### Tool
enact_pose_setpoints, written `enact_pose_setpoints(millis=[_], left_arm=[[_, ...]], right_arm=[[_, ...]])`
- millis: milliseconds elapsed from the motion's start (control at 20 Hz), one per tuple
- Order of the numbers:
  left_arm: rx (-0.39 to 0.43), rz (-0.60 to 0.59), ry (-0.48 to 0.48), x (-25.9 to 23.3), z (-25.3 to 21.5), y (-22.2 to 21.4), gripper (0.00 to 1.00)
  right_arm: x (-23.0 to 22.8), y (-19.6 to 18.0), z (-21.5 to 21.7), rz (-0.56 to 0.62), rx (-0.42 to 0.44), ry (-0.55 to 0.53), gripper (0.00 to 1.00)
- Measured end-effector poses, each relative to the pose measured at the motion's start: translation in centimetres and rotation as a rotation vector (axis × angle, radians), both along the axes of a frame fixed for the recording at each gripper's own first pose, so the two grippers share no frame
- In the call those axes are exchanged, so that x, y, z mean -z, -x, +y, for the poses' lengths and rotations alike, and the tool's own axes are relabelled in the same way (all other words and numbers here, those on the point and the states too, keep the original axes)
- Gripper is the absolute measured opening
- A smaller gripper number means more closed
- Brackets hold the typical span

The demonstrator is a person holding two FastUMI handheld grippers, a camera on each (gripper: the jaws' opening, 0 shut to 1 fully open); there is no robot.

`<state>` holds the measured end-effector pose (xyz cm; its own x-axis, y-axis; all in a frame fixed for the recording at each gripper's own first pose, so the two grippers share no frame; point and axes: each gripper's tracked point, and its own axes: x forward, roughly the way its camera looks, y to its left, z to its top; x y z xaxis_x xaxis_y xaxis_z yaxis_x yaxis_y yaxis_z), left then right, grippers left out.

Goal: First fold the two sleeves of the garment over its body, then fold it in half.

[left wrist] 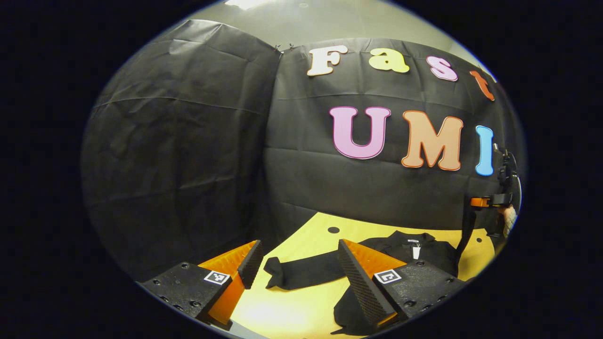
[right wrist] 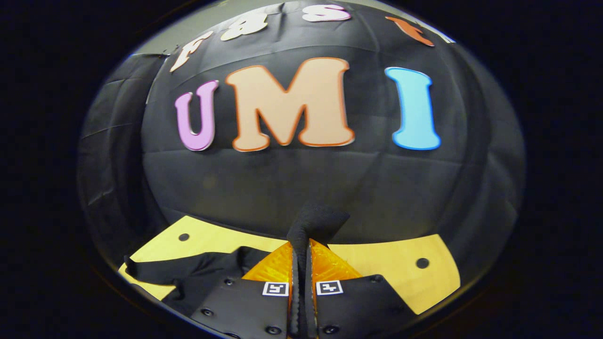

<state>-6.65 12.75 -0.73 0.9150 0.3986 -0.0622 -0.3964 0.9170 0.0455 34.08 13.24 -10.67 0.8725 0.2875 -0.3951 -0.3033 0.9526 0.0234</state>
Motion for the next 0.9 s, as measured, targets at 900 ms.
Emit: enact_pose_setpoints(millis=[900], left_arm=[[-0.151,0.107,0.053,4.7,8.0,3.0,0.96]], right_arm=[[18.1,1.0,22.5,0.285,-0.253,0.105,0.06]])
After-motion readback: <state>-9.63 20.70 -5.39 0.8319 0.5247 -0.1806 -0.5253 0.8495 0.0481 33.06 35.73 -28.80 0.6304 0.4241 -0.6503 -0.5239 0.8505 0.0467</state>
